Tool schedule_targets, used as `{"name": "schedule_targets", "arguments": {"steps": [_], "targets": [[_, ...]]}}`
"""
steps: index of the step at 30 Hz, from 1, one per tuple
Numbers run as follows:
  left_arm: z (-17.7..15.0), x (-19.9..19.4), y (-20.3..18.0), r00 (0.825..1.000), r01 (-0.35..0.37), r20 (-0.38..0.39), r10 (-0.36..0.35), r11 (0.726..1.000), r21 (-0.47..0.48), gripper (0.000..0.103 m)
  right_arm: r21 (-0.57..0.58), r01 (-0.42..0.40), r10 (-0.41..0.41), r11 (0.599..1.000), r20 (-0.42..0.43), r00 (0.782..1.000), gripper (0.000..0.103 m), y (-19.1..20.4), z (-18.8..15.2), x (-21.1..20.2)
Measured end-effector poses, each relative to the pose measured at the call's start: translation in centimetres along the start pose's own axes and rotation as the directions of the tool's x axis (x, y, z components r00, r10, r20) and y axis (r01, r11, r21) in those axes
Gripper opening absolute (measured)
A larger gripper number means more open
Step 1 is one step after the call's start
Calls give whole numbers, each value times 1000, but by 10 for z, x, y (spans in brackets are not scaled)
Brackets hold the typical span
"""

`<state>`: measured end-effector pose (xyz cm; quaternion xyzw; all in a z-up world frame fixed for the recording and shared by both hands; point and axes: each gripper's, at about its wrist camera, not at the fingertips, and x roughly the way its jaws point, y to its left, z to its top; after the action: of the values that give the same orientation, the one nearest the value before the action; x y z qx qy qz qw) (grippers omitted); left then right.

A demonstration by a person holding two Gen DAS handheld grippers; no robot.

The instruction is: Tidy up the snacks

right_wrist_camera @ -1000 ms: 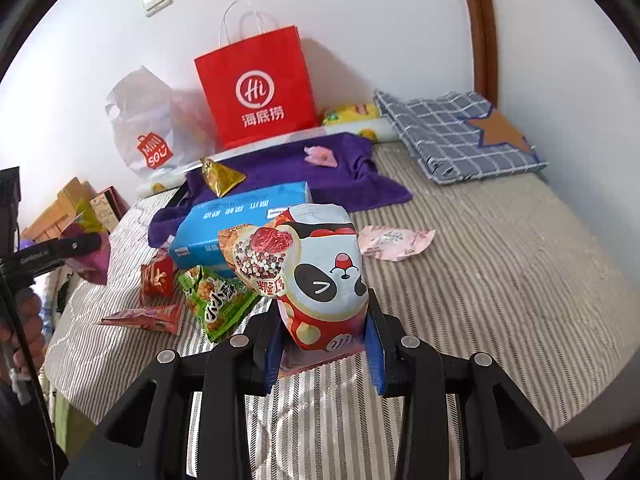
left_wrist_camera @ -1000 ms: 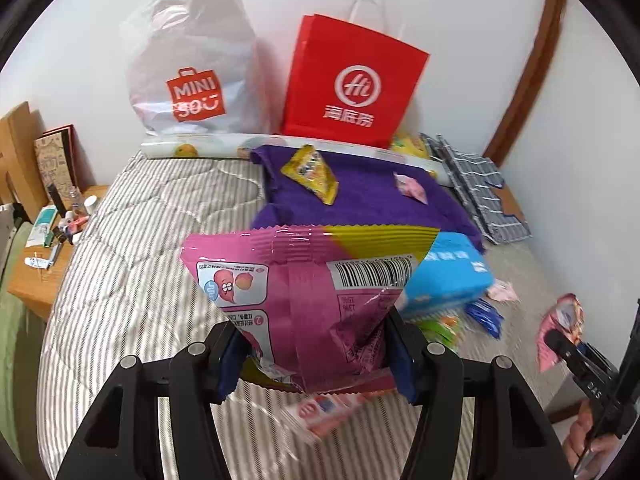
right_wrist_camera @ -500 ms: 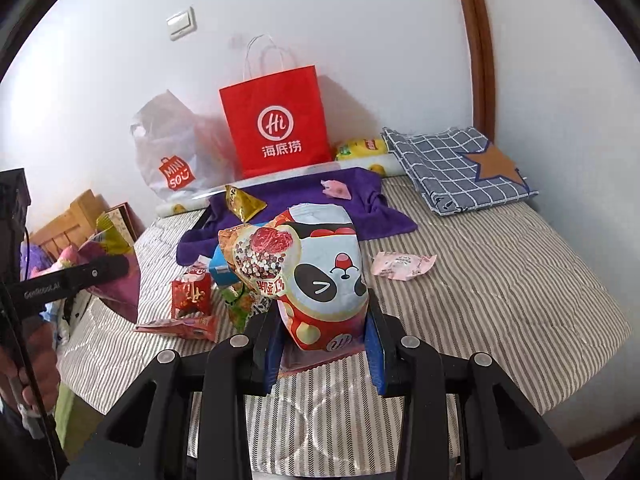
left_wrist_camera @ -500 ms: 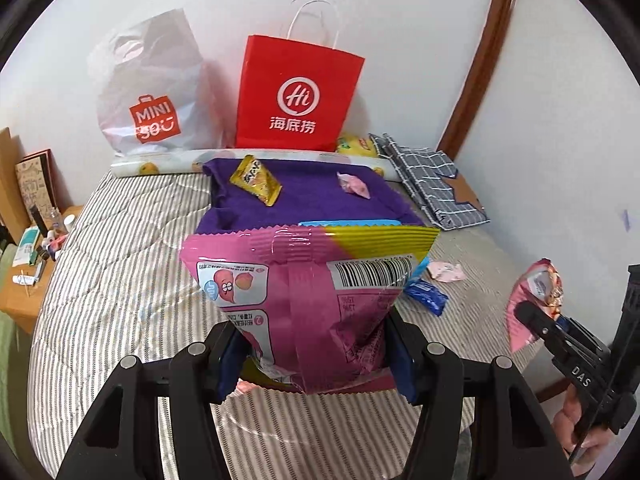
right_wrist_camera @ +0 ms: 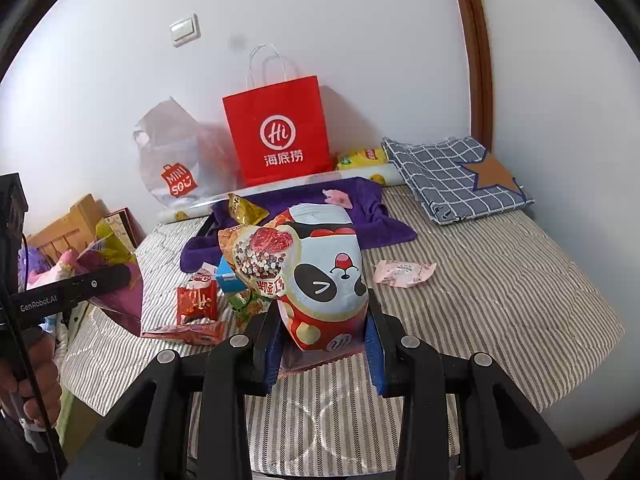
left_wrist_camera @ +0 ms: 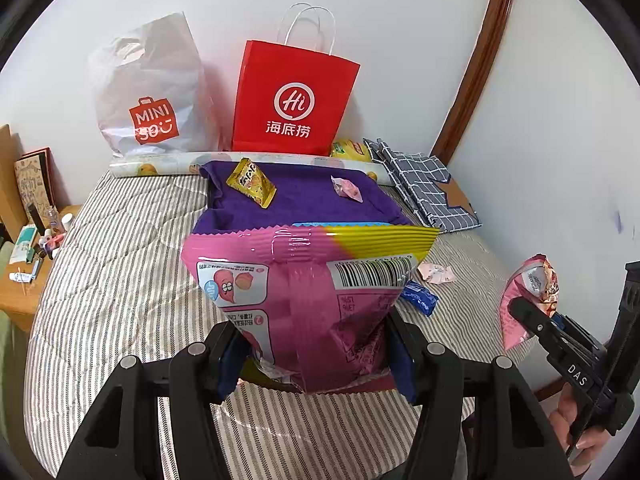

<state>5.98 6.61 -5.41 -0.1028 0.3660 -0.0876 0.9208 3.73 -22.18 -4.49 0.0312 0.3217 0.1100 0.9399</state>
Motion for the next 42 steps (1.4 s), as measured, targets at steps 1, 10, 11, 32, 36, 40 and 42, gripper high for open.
{"name": "schedule_targets", "arguments": {"steps": [1,10,11,32,36,40,42], "targets": [[0,0,0,1000,3,2,-3,1000,-2,58,-2,-3,3,1000,3,1000,35,1,0,-1],[-2,11,-2,1000,27,-13,-28,1000,-6,58,-21,-13,13,1000,11,1000,35,4,6,3],[-2,13,-1,999,30,-17,-30,1000,-9,58,-25,-13,13,1000,10,1000,35,4,7,4],[40,63,1,999,50,4,-50,999,6,58,-80,-21,24,997,36,999,35,7,55,57],[58,81,4,999,53,8,-53,999,-12,58,-79,-28,31,996,32,999,35,4,72,83],[80,101,6,998,65,4,-65,997,-37,58,-78,-40,41,996,12,999,35,2,94,114],[91,111,6,998,61,8,-60,997,-41,58,-76,-48,49,996,6,999,35,2,104,127]]}}
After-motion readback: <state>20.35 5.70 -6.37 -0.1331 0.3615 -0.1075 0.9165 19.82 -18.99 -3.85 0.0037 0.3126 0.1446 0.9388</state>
